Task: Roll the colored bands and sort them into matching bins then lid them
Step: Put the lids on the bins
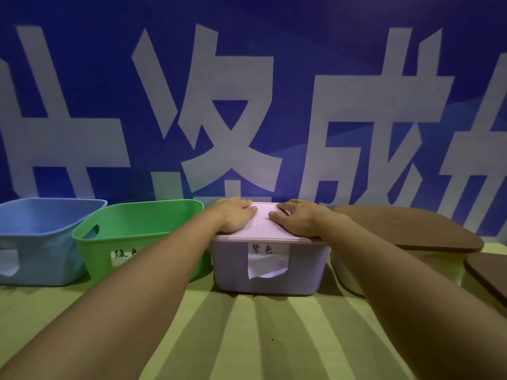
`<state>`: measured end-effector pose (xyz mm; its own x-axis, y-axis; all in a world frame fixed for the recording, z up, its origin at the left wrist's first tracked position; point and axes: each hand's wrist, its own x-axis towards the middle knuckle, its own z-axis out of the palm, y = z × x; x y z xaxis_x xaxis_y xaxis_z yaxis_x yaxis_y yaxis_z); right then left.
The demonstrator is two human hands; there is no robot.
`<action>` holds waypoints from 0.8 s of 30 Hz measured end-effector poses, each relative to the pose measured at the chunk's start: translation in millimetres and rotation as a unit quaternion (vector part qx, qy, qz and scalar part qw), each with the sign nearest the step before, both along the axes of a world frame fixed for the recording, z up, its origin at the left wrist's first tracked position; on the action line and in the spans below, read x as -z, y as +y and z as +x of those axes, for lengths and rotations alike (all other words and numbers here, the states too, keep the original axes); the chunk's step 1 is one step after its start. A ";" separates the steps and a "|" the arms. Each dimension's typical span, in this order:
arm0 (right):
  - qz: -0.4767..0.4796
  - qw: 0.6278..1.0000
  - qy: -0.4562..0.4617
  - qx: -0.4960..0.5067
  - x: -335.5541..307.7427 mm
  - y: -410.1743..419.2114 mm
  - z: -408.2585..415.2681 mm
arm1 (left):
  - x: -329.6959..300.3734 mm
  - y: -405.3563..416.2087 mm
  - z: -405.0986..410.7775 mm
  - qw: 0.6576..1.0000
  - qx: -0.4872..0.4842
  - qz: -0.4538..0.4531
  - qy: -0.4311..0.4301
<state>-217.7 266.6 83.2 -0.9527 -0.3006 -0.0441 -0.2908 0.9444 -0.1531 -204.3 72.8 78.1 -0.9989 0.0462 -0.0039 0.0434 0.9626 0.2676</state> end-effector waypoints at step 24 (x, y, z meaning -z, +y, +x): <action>0.005 0.999 0.021 -0.037 9.0 15.6 -6.3 | -24.6 -46.8 -16.1 0.941 -0.215 0.260 0.010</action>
